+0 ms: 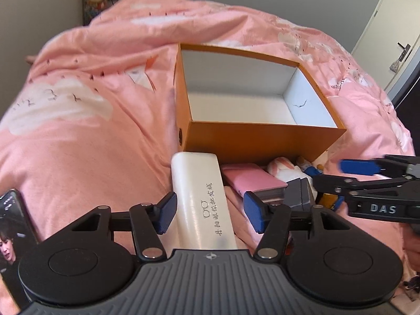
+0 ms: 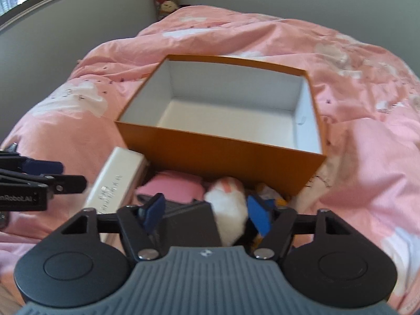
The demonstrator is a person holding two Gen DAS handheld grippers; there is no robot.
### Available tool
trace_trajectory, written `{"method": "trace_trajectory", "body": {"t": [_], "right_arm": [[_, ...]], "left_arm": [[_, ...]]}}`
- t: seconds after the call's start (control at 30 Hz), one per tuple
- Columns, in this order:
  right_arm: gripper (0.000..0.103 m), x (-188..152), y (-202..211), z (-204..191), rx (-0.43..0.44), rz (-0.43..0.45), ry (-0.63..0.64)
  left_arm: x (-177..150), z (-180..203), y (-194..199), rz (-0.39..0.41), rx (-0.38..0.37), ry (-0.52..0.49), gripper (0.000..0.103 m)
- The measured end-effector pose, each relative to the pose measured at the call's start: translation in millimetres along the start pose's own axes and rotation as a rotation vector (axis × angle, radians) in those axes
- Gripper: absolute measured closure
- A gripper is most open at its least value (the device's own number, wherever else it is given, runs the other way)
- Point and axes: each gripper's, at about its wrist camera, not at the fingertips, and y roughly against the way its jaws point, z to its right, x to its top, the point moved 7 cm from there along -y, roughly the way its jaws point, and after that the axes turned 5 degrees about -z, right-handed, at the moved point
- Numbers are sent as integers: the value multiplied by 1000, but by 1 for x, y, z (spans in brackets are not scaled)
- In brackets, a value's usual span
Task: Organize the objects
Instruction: 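Reach the left tool to the white glasses box while the right tool reaches the gold cube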
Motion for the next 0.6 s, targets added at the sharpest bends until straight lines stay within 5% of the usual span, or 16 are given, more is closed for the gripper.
{"method": "trace_trajectory", "body": {"t": [0.13, 0.6], "right_arm": [[50, 14, -16, -18, 88, -36, 22], [50, 25, -63, -28, 123, -104, 40]], "left_arm": [[0, 4, -14, -49, 25, -23, 34], [-1, 8, -67, -172, 133, -29, 25]]}}
